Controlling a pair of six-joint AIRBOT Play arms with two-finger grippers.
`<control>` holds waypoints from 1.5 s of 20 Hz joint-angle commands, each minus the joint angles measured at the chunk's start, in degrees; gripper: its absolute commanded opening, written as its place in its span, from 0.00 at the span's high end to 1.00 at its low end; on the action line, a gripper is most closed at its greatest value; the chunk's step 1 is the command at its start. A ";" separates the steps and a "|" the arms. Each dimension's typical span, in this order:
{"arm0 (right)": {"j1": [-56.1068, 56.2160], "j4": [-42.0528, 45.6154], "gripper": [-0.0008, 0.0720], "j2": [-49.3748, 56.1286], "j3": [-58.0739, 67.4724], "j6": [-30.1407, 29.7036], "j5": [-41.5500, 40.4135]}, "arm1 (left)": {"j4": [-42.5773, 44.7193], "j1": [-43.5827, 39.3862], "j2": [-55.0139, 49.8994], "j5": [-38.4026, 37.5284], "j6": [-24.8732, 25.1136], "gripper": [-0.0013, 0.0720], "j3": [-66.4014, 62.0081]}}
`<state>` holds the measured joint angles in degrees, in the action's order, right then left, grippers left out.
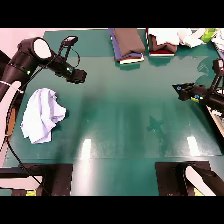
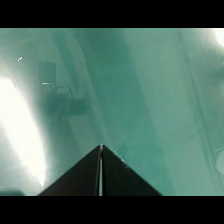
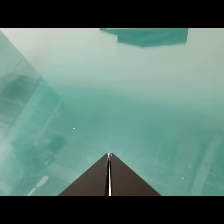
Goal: Fold the shirts.
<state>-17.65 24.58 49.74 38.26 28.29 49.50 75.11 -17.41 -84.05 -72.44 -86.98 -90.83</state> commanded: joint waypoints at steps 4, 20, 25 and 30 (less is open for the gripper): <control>0.00 -0.59 0.96 0.02 -0.26 0.00 0.02 | 0.02 0.00 -0.02 0.00 0.02 0.95 -0.04; 0.26 2.95 0.96 0.04 4.83 8.74 8.70 | 26.43 6.29 4.46 -9.73 -3.65 0.10 -6.80; 2.49 14.67 0.96 0.04 10.03 20.52 7.21 | 25.20 13.14 4.48 -10.40 -5.81 0.09 5.40; 5.62 14.62 0.96 0.04 10.03 20.83 7.04 | 25.16 13.33 3.63 3.72 -12.61 0.09 22.91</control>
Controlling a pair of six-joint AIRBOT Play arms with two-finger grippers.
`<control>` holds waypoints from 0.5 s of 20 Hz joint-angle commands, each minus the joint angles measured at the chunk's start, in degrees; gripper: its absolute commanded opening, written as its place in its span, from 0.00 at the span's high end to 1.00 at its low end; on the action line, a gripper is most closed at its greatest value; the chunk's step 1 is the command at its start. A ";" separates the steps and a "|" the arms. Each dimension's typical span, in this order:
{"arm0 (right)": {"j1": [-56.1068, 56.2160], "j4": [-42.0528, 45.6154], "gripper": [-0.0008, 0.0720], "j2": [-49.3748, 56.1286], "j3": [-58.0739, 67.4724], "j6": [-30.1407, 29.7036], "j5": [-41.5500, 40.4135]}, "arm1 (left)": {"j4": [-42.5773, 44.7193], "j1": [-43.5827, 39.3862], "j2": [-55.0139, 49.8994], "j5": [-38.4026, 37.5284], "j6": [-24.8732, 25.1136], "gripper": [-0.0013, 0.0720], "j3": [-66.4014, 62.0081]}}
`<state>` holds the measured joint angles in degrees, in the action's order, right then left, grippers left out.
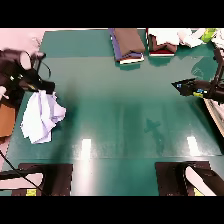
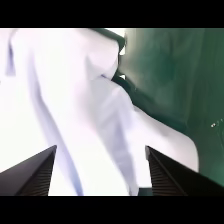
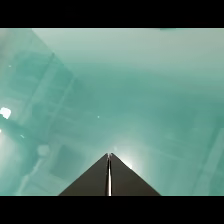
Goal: Fold the shirts.
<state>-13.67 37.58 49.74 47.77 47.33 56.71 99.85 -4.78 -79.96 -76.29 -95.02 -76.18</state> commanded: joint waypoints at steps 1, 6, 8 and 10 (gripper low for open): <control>2.23 1.62 0.96 0.04 0.52 2.43 -0.20 | 0.44 0.70 -1.07 8.70 -5.22 0.10 9.64; 3.34 1.53 0.96 0.04 0.55 3.89 -0.11 | 2.29 0.70 -3.04 9.46 -4.98 0.73 10.56; 3.34 1.55 0.96 0.02 0.81 5.14 0.00 | 5.42 0.70 -2.84 8.98 -4.98 0.95 10.05; 3.37 1.57 0.96 0.04 3.76 5.42 2.21 | 6.25 0.61 -0.15 8.02 -4.96 0.96 7.08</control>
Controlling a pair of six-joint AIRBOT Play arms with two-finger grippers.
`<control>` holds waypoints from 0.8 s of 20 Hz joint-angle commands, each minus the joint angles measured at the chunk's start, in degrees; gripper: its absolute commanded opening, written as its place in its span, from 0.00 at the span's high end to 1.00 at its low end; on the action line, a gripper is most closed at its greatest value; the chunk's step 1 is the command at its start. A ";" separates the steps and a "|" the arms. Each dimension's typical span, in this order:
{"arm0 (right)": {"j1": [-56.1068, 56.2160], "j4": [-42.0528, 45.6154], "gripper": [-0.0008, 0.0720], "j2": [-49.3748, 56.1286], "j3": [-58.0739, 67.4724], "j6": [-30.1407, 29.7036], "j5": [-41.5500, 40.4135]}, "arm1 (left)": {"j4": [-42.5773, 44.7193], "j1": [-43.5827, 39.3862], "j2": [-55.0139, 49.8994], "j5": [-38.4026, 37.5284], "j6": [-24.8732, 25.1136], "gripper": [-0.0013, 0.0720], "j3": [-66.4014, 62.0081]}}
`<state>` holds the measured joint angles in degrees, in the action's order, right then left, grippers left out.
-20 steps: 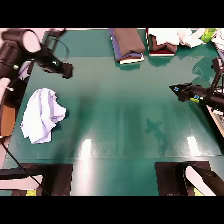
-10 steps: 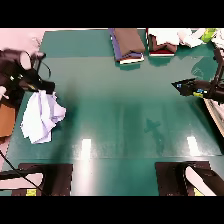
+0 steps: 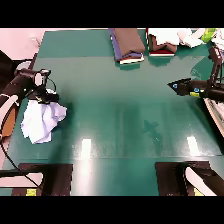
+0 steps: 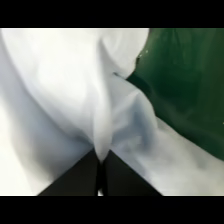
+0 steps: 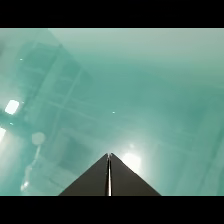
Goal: Fold the shirts.
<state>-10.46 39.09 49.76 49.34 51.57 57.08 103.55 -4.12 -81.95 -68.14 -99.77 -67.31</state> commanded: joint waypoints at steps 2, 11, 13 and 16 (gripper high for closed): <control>0.13 0.15 0.96 0.02 7.37 5.18 2.05 | 2.56 -1.90 8.15 3.43 0.55 0.96 -7.52; 0.13 0.15 0.96 3.48 26.56 11.67 3.10 | -2.25 -34.23 19.93 9.22 16.50 0.96 -31.80; 0.13 0.20 0.96 5.38 29.03 12.46 3.48 | -4.44 -40.52 16.37 9.07 19.78 0.96 -31.76; 0.13 0.17 0.96 6.71 29.62 12.74 3.19 | -11.54 -44.28 7.78 9.01 22.32 0.95 -31.76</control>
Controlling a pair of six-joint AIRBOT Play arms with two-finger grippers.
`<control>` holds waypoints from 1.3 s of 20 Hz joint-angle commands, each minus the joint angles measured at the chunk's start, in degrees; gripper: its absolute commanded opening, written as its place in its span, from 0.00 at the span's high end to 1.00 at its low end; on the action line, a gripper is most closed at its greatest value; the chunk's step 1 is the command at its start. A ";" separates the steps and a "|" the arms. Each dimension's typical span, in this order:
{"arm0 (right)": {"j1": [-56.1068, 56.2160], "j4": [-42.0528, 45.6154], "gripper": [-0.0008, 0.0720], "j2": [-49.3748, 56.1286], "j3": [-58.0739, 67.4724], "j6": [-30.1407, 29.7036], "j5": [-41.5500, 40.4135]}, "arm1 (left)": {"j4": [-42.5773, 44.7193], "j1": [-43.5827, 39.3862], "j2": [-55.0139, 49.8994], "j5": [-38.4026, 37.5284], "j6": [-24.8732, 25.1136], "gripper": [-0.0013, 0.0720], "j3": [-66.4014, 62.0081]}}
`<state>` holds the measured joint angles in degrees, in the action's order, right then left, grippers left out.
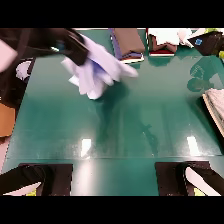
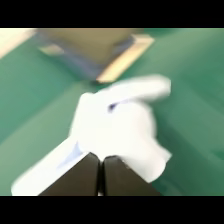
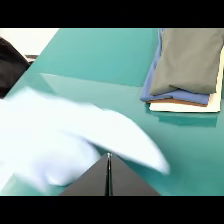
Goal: Fold the shirts.
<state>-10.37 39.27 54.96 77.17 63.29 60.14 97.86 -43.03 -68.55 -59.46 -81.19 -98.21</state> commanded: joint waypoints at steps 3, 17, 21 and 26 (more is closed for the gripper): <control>-0.20 0.02 0.96 1.46 -0.24 1.03 0.11 | -8.46 -5.20 -13.75 -0.76 3.65 0.72 -0.85; -0.17 8.90 0.96 1.46 -0.50 2.36 2.54 | -21.79 19.10 -27.02 -8.15 -8.37 0.38 1.81; -0.17 9.01 0.96 1.46 -0.50 2.93 3.06 | -23.34 14.03 -34.99 -8.04 -8.41 0.37 1.81; -0.17 9.01 0.96 1.46 -0.50 3.78 3.02 | -25.29 10.86 -39.19 -8.11 -8.44 0.38 1.84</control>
<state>-10.50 48.07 56.40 76.69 66.59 63.11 74.30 -30.61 -105.30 -67.55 -89.54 -96.42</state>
